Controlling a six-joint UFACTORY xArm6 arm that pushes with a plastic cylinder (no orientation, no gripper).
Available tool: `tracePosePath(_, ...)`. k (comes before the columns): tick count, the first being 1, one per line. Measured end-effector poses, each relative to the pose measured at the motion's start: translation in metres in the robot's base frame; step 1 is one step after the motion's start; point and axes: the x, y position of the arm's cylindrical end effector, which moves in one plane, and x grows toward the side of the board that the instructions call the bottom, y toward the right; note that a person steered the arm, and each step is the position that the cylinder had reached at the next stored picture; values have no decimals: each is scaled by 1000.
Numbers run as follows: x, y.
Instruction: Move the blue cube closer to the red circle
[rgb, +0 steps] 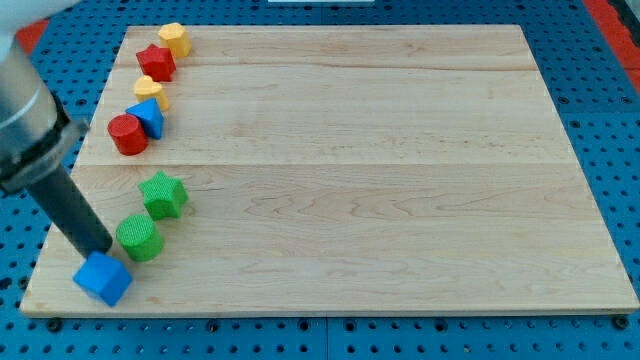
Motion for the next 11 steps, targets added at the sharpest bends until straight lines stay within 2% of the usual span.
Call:
tracePosePath(1,-1,39)
tracePosePath(2,-25,57)
tracePosePath(3,35,111)
tracePosePath(4,51,109)
tracePosePath(6,51,55)
tracePosePath(7,52,54)
tracePosePath(9,51,11)
tracePosePath(11,52,6)
